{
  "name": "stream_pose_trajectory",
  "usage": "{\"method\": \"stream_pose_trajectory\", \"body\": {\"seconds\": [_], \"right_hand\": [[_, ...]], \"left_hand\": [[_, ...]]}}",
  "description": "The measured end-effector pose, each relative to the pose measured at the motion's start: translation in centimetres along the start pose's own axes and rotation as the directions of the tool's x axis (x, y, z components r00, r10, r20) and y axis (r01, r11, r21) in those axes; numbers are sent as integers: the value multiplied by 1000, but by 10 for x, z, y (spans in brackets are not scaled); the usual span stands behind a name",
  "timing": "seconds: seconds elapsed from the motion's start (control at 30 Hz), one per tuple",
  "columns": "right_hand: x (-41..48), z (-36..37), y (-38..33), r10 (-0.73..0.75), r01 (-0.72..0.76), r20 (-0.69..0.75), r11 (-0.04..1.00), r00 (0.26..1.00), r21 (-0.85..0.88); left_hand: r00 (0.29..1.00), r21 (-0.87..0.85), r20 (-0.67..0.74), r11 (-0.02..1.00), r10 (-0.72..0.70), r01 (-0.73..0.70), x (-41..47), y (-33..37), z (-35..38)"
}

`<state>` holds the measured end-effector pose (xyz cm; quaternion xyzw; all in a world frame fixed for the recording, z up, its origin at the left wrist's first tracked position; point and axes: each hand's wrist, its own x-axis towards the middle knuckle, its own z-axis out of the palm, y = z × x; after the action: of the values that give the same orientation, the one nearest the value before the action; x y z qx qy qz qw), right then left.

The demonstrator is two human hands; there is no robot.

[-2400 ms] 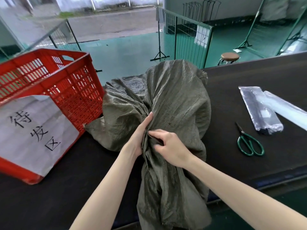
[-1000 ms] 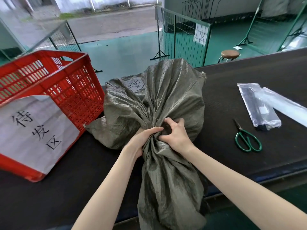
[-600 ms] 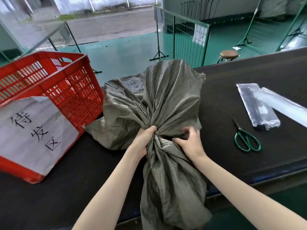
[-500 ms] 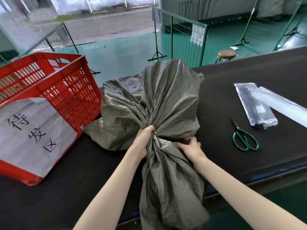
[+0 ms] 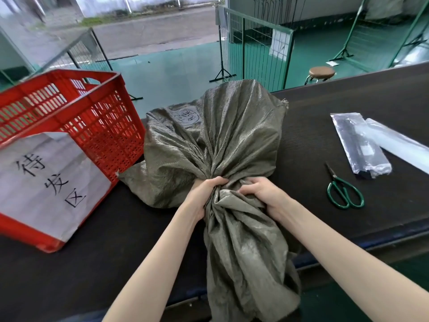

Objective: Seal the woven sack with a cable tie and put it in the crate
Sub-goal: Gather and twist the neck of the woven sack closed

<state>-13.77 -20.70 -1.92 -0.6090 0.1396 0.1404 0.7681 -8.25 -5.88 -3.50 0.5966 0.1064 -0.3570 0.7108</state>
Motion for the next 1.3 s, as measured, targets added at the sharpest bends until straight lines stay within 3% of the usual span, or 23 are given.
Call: {"method": "stream_pose_trajectory", "body": {"seconds": [0.1, 0.2, 0.27, 0.33, 0.4, 0.43, 0.53, 0.67, 0.77, 0.87, 0.97, 1.07, 1.17, 1.3], "right_hand": [[-4, 9, -16, -75, 77, 33, 996, 997, -53], [-9, 16, -20, -103, 112, 76, 986, 992, -120], [-13, 22, -18, -125, 140, 79, 967, 989, -215], [-16, 29, -14, -222, 229, 73, 844, 972, -485], [-16, 36, -5, -340, 259, 69, 553, 938, -792], [-19, 41, -1, -366, 247, 75, 452, 928, -857], [-27, 49, 6, -362, 196, 66, 336, 930, -921], [-30, 45, 9, -410, 196, 73, 267, 909, -944], [-32, 42, 12, -462, 248, 62, 354, 885, -902], [-32, 36, 6, -482, 263, -121, 653, 868, -710], [-19, 21, 3, -332, 130, -381, 874, 863, -467], [-4, 9, 11, -181, -8, -442, 919, 879, -394], [2, 6, 23, -64, -47, -370, 958, 927, -284], [1, 4, 28, -99, 21, -290, 966, 952, -259]], "left_hand": [[996, 111, -56, 991, 76, -69, 4, -6, -6], [998, 166, -1, 984, 69, -68, 1, -5, -7], [997, 96, 79, 995, 5, -12, -3, -4, -5], [985, -27, 171, 1000, 0, 5, -4, -4, -3], [983, -116, 184, 993, 30, -9, 0, -7, 1], [984, -145, 173, 989, 39, -14, 1, -7, 2], [987, -125, 162, 992, 22, -1, 3, -4, 3], [997, -69, 81, 998, -3, 9, 16, -9, 1], [998, -51, 68, 999, 6, -3, 21, -10, 6], [1000, -40, 11, 999, 11, -11, 20, -7, 10], [998, -37, -47, 999, 34, -36, 21, -6, 11], [997, -21, -57, 998, 52, -53, 18, -7, 12], [993, -19, -100, 997, 68, -71, 13, -8, 13], [990, -20, -96, 995, 100, -103, 12, -11, 16]]}}
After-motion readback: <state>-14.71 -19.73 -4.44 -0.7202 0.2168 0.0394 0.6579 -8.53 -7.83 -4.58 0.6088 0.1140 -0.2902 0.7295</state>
